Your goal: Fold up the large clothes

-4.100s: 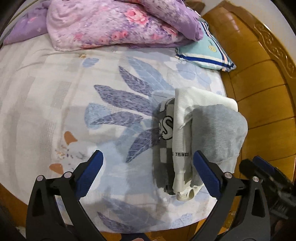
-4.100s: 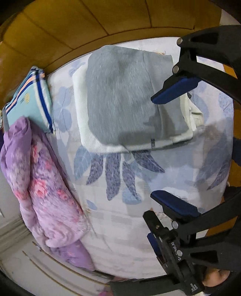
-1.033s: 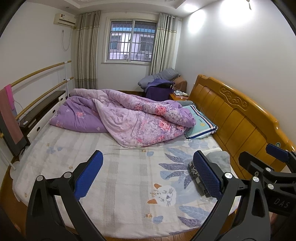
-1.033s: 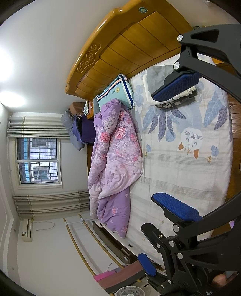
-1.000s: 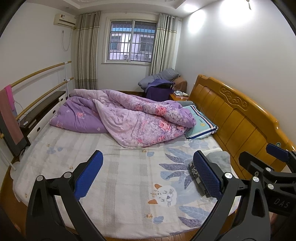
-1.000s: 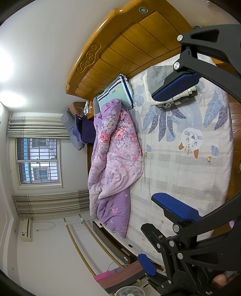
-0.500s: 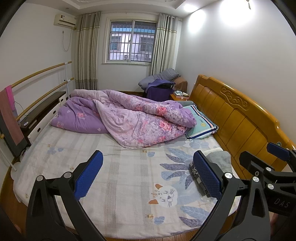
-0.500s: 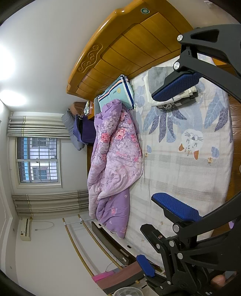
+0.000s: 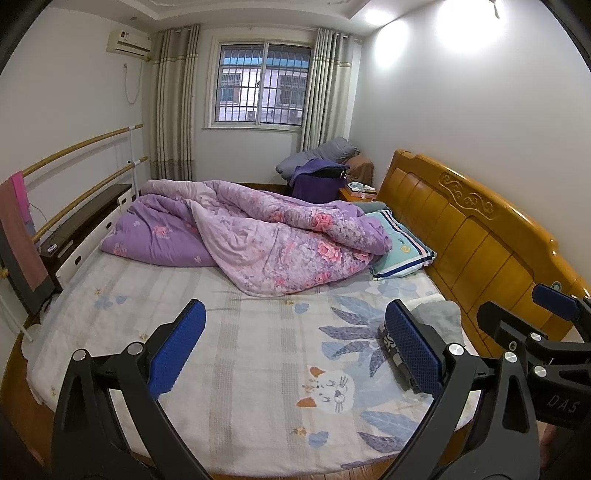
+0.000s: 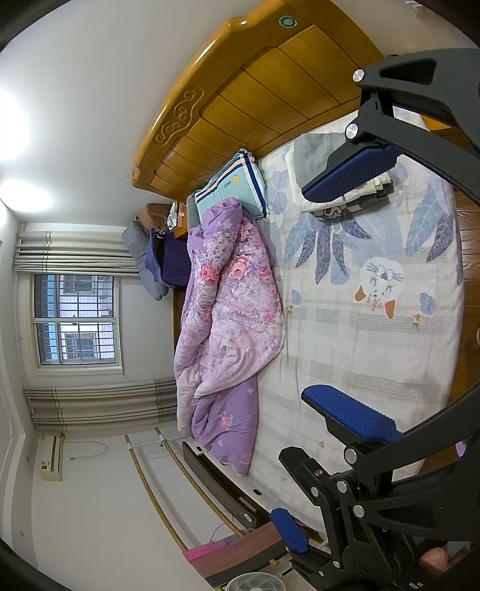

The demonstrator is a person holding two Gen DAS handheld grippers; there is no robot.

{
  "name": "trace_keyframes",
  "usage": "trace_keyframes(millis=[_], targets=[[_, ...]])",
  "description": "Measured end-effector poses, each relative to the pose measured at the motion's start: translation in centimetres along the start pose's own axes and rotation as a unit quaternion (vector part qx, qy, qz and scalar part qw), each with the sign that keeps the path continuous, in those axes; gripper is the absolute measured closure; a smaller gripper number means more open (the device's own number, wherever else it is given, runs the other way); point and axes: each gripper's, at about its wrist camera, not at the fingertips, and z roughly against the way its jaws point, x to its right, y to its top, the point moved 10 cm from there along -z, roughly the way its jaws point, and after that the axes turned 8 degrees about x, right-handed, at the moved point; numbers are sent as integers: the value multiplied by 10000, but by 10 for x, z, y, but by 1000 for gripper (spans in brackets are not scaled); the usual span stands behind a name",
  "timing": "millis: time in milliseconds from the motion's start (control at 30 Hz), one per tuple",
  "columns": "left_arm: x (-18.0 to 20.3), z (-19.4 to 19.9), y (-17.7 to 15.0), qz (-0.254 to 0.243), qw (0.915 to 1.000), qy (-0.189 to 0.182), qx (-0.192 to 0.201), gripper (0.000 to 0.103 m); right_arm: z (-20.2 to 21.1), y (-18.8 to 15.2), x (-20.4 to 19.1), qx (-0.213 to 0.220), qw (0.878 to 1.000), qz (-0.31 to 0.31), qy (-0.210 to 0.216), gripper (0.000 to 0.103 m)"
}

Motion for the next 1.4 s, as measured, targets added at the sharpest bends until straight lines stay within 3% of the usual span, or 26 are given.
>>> trace_keyframes(millis=[1400], targets=[[1,-2,-3,17,10000,2,-46,5,1,-8,3,-29,10000,8,-27,8]])
